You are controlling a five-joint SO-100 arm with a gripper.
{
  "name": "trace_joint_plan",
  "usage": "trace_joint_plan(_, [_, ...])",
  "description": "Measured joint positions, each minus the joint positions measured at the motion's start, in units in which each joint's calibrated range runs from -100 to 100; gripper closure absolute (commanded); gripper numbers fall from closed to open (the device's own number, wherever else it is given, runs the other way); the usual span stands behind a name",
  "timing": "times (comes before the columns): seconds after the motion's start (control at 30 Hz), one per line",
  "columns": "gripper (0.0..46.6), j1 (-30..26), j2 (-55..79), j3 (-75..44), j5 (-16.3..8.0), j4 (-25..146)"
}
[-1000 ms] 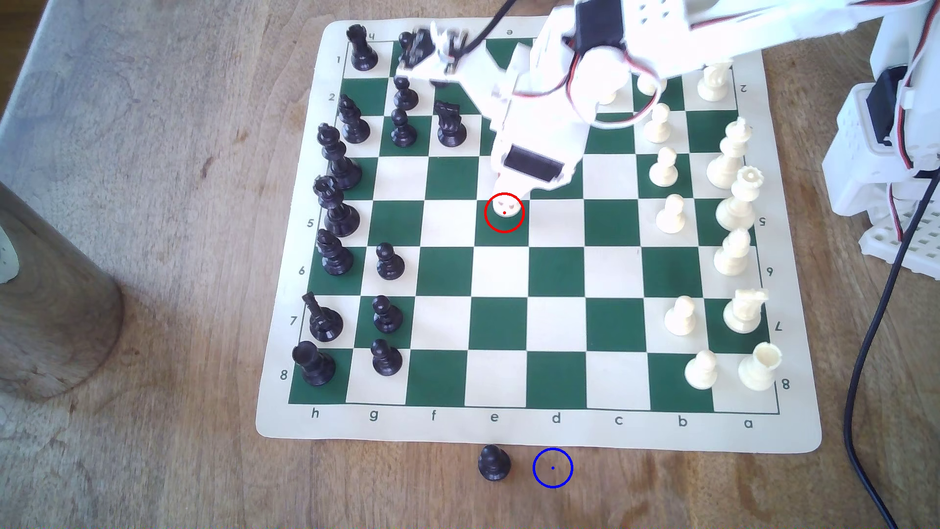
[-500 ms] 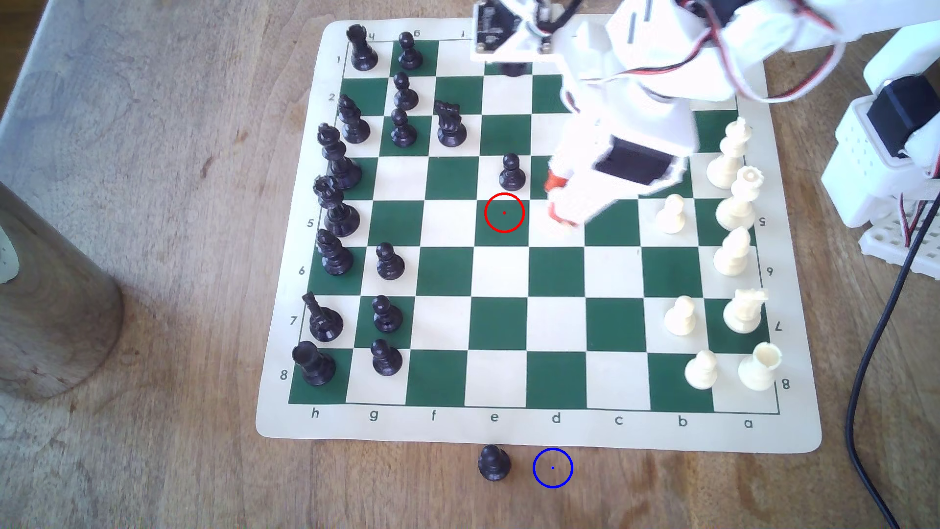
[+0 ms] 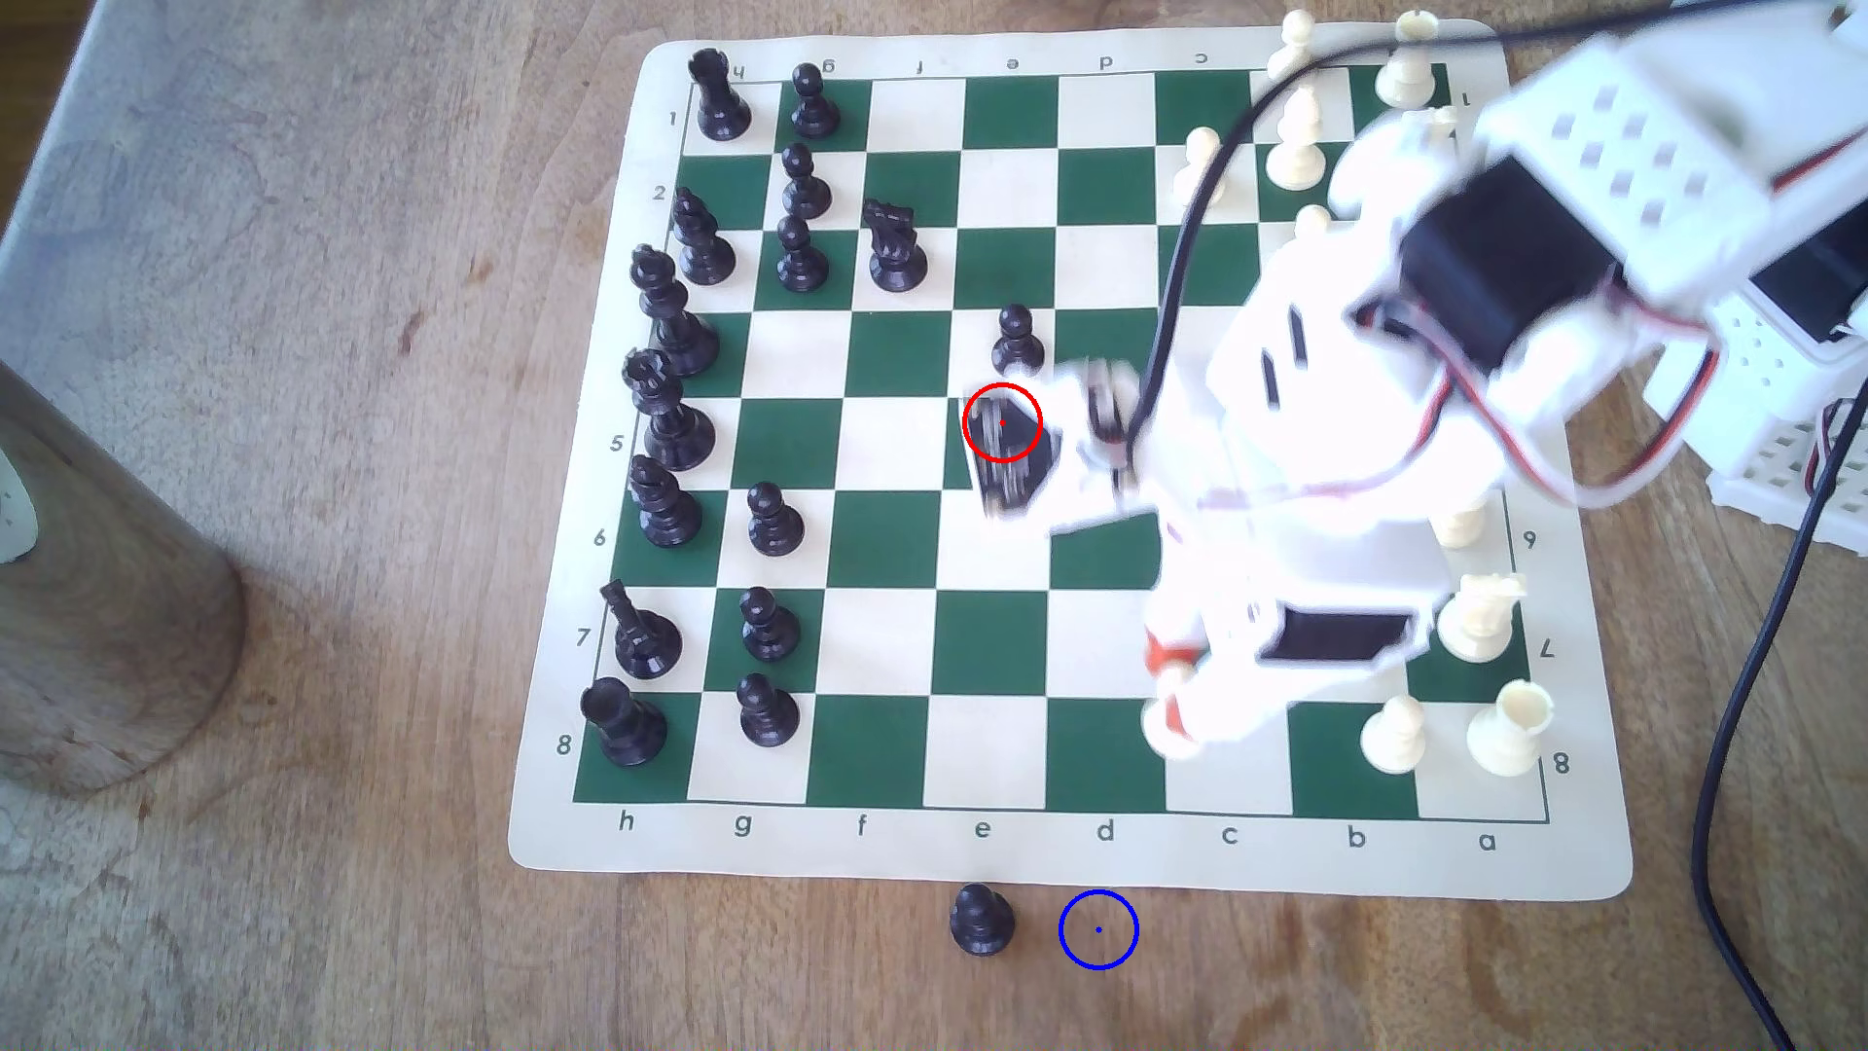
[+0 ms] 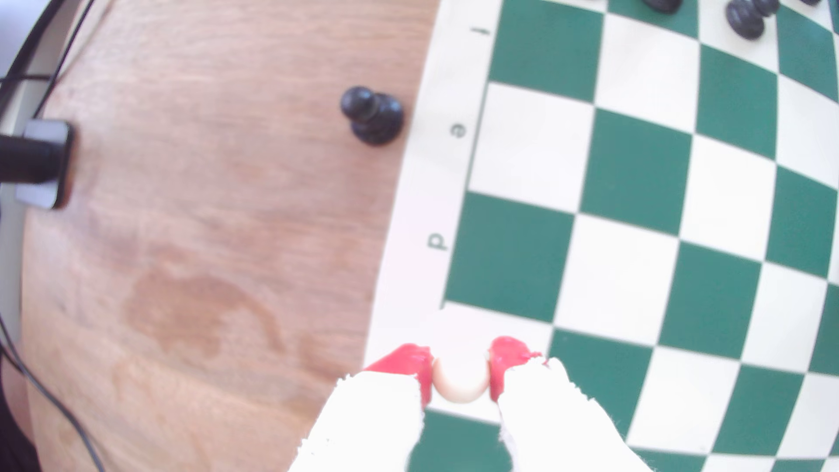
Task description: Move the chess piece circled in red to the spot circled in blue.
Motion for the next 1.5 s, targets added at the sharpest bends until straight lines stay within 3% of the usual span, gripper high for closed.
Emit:
trace_joint_plan(0.53, [46.2,-5.46,17.26,-12.92,-1.71,-3.43])
trace_joint_plan(0.93, [46.2,-5.38,25.05,-20.24,-1.71,-4.22])
trace_joint_plan(1.5, [45.7,-4.13,27.65,-21.69,-0.68,-3.11])
